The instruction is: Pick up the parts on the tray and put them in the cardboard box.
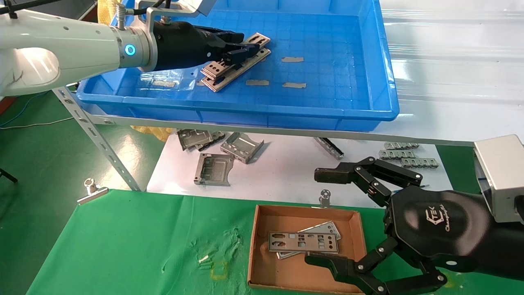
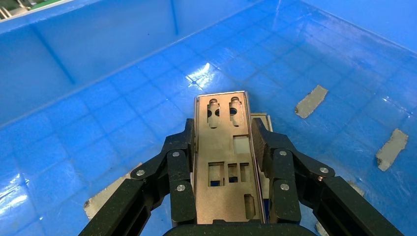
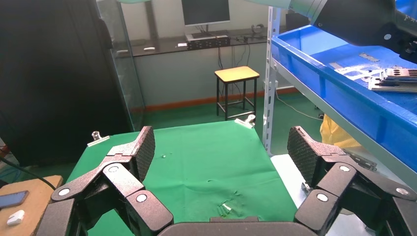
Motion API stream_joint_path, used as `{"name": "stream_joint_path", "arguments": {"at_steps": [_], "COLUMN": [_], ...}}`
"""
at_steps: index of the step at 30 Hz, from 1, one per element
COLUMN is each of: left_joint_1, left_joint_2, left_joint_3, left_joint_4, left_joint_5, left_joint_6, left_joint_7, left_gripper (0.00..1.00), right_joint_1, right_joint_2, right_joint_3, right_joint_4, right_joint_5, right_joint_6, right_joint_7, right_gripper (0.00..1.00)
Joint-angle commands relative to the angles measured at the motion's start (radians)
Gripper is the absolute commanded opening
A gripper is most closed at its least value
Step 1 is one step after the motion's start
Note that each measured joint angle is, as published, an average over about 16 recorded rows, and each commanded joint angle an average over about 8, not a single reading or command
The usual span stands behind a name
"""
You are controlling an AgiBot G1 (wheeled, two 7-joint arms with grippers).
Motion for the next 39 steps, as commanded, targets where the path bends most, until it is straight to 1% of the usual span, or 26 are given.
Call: {"name": "stream_joint_path", "arguments": {"at_steps": [1, 14, 15, 22, 23, 29, 39], "left_joint_1": [0.001, -0.047, -0.049, -0.056, -0.056, -0.054, -0.046], "left_joint_2": [0.0, -0.006, -0.006, -0.007, -0.008, -0.007, -0.005], "left_joint_3": [0.002, -0.006, -0.005, 0.004, 0.005, 0.007, 0.014], "left_joint_4": [0.001, 0.031, 0.034, 0.049, 0.051, 0.06, 0.077], "left_joint_5": [-0.004, -0.041, -0.042, -0.041, -0.042, -0.046, -0.048], "left_joint_6": [-0.002, 0.014, 0.017, 0.048, 0.052, 0.058, 0.03], "left_joint_7": [0.003, 0.033, 0.035, 0.041, 0.041, 0.044, 0.034], "left_gripper": [0.0, 0.0, 0.03, 0.9, 0.99, 1.0, 1.0], "right_joint_1": [0.0, 0.0, 0.0, 0.0, 0.0, 0.0, 0.0], "right_joint_2": [0.0, 0.0, 0.0, 0.0, 0.0, 0.0, 0.0], "right_joint_3": [0.0, 0.0, 0.0, 0.0, 0.0, 0.0, 0.0], "right_joint_4": [0.0, 0.0, 0.0, 0.0, 0.0, 0.0, 0.0], "right_joint_5": [0.0, 0.0, 0.0, 0.0, 0.0, 0.0, 0.0], "right_joint_6": [0.0, 0.0, 0.0, 0.0, 0.0, 0.0, 0.0], "right_joint_7": [0.0, 0.0, 0.0, 0.0, 0.0, 0.0, 0.0], "right_gripper": [1.0, 1.0, 1.0, 1.0, 1.0, 1.0, 1.0]}}
